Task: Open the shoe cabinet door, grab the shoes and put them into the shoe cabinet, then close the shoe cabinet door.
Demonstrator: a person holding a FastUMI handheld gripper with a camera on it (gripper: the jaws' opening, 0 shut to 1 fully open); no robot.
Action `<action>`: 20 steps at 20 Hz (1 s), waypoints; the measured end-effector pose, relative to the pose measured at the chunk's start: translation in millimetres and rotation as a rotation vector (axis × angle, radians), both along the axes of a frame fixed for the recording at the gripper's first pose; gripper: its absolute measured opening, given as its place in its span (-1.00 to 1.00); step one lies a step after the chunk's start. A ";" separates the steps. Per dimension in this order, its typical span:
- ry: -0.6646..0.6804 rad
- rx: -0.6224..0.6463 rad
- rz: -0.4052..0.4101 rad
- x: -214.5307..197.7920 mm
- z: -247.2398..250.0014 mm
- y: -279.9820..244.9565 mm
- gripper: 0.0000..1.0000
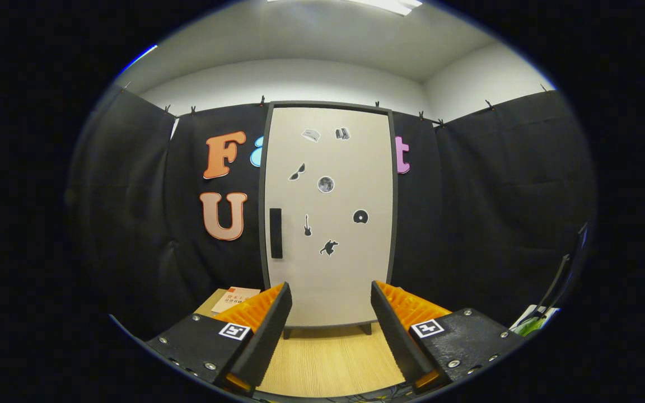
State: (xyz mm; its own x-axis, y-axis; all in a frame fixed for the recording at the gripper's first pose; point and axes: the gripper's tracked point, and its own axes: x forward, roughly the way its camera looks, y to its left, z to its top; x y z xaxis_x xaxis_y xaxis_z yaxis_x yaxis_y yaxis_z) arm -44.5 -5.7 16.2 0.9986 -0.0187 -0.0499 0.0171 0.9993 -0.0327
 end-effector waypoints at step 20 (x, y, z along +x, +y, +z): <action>0.012 -0.003 0.018 8.2 -9.5 3.4 0.86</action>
